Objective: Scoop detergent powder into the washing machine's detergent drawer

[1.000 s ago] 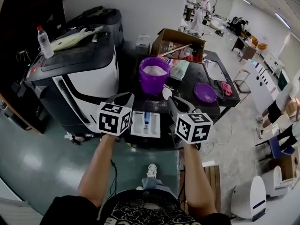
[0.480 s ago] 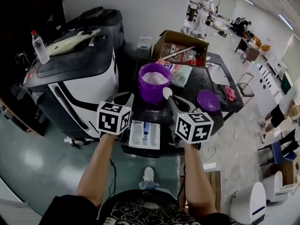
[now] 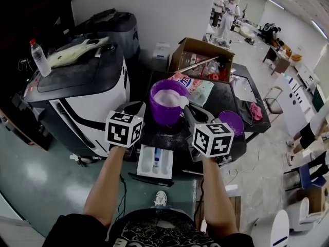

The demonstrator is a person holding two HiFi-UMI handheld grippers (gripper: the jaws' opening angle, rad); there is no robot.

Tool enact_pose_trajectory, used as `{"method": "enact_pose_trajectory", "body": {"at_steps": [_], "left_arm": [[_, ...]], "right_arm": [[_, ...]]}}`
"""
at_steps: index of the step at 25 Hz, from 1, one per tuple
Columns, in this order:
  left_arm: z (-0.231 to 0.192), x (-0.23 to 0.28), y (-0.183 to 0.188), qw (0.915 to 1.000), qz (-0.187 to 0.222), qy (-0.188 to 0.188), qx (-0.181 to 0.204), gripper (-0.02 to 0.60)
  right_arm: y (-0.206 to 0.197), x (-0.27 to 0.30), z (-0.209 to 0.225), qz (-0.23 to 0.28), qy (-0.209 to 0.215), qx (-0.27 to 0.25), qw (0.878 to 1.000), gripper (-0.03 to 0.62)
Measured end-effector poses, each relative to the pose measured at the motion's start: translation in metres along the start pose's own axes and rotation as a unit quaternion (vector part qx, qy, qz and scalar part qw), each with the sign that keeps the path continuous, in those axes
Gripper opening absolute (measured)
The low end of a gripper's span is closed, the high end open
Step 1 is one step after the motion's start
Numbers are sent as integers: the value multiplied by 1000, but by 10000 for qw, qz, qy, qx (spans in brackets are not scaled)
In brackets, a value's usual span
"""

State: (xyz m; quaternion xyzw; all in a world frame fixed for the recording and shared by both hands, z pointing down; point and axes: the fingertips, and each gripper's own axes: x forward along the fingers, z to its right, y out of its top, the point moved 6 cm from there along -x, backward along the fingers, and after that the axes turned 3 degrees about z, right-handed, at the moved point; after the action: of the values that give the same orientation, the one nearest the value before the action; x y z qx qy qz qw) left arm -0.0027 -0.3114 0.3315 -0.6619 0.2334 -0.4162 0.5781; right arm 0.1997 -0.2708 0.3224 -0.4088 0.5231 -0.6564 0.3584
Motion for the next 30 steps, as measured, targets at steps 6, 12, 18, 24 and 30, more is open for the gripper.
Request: {"method": "enact_pose_trajectory", "body": {"at_steps": [6,12,18,24,30], "left_arm": [[-10,21,4,9998,-29,172,-48,2],[-16,34,6,9994,-99,336,-70,2],[-19,49,7,9991,-143,402,-38,2],[-22,59,2,9989,-204,429,-46,2],[-24,64,1,9991,-184,380,-67,2]], "right_arm": [[3,24,18,-80,161,-31,9998,35],[6,44,30,-127,357,-37,9993,35],[5,60,43,-205,482,-43,9986,35],[0,71,51,-384,593,-150,9974,35],[-3,83,58,-762,623,-467,9940,35]]}}
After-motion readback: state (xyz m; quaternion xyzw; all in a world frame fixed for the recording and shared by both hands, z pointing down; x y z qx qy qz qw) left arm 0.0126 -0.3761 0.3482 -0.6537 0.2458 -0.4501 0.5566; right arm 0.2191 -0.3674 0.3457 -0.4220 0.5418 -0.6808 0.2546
